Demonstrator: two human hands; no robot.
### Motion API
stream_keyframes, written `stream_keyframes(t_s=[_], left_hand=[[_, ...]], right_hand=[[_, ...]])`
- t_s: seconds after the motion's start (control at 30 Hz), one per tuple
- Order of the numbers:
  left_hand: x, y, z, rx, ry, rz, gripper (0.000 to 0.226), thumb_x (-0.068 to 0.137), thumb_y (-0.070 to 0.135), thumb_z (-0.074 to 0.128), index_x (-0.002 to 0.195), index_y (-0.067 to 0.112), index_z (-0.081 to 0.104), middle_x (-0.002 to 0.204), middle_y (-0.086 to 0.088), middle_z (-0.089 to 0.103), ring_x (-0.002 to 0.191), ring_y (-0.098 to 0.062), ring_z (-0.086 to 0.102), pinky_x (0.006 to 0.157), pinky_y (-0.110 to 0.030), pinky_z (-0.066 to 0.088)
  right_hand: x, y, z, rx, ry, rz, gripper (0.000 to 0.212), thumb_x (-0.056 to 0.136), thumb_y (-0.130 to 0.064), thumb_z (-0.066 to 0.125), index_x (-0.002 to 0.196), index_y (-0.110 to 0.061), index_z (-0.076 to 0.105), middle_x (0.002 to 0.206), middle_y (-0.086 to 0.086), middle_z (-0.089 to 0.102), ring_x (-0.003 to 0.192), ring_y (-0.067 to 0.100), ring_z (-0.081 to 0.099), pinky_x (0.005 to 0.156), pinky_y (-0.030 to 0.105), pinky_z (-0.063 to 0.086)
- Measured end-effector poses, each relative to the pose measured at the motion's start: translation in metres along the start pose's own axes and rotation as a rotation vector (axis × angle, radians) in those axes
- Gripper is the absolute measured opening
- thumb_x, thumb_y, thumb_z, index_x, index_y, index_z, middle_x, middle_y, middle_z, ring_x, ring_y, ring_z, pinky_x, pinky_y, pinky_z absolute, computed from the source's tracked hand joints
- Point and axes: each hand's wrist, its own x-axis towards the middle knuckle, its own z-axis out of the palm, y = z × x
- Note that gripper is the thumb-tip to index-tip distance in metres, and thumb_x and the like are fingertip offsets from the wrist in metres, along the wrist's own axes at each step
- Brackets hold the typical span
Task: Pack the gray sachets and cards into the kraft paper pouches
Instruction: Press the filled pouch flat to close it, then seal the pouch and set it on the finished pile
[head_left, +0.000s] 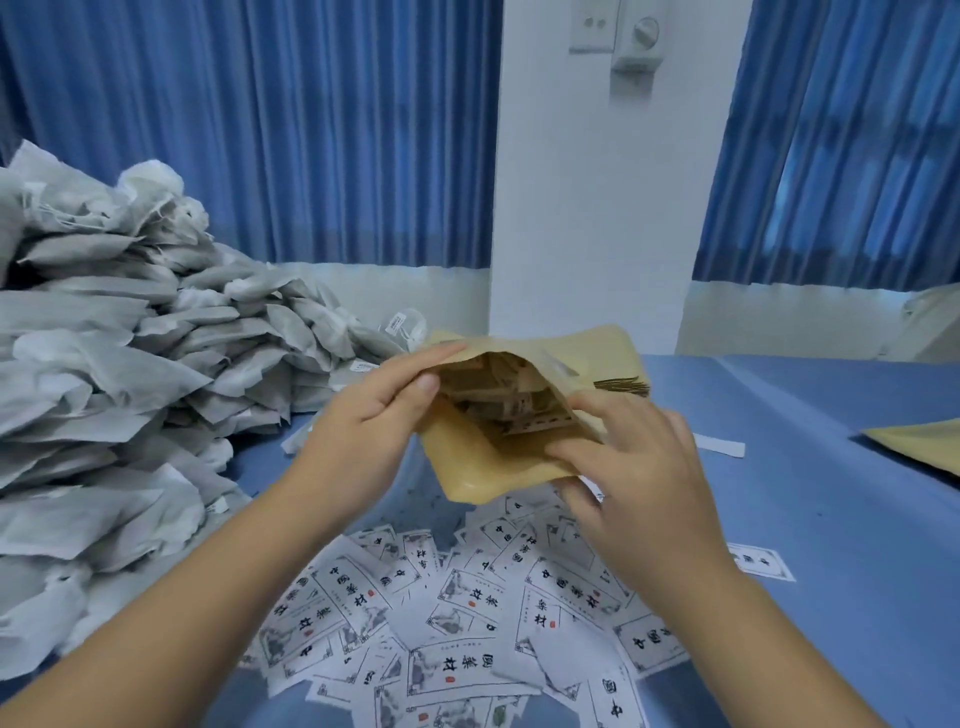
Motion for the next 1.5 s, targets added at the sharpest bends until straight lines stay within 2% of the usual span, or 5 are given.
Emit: stream_keyframes(t_s=[0.27, 0.43, 0.67, 0.83, 1.5], left_hand=[[-0.069, 0.009, -0.048, 0.703, -0.199, 0.008, 0.037, 0.097, 0.038, 0.041, 0.129, 0.053, 0.047, 0.152, 0.027, 0.025, 0.147, -0.003, 0.012, 0.121, -0.036, 0.011], [-0.095, 0.019, -0.058, 1.062, -0.378, 0.224, 0.068, 0.081, -0.001, 0.065, 0.142, 0.021, 0.046, 0.150, -0.004, 0.039, 0.137, -0.036, 0.038, 0.104, -0.055, 0.037], [-0.099, 0.014, -0.039, 0.828, -0.567, 0.043, 0.079, 0.080, -0.003, 0.041, 0.146, 0.040, 0.029, 0.150, 0.034, 0.011, 0.138, 0.014, 0.014, 0.110, -0.007, 0.013], [-0.102, 0.002, -0.030, 0.865, -0.640, 0.029, 0.055, 0.084, 0.006, 0.044, 0.131, 0.034, 0.039, 0.149, 0.035, 0.006, 0.143, 0.008, 0.000, 0.107, -0.007, 0.008], [-0.136, -0.010, -0.003, 0.985, -0.709, -0.237, 0.051, 0.101, 0.050, 0.013, 0.151, 0.046, 0.005, 0.160, 0.021, -0.005, 0.148, -0.006, -0.009, 0.117, -0.029, -0.009]], right_hand=[[-0.029, -0.009, -0.006, 0.122, -0.020, -0.307, 0.014, 0.080, -0.001, 0.061, 0.078, -0.002, 0.075, 0.116, 0.006, 0.069, 0.102, 0.028, 0.067, 0.075, 0.042, 0.055], [-0.044, -0.021, -0.003, 0.161, -0.115, -0.359, 0.015, 0.075, -0.004, 0.069, 0.088, -0.001, 0.076, 0.115, 0.003, 0.070, 0.093, 0.022, 0.071, 0.064, 0.037, 0.059], [-0.049, -0.035, -0.011, 0.070, -0.216, -0.428, 0.018, 0.075, -0.015, 0.056, 0.092, -0.019, 0.060, 0.111, -0.001, 0.062, 0.054, 0.018, 0.053, 0.044, 0.019, 0.033], [-0.060, -0.034, -0.009, 0.042, -0.372, -0.374, 0.084, 0.041, -0.014, 0.090, 0.113, -0.021, 0.047, 0.109, -0.004, 0.067, 0.047, 0.018, 0.053, 0.037, 0.020, 0.036], [-0.065, -0.029, -0.009, 0.220, -0.912, -0.153, 0.051, 0.097, -0.019, 0.037, 0.143, -0.041, 0.039, 0.151, -0.024, 0.027, 0.138, 0.001, 0.031, 0.108, 0.024, 0.033]])
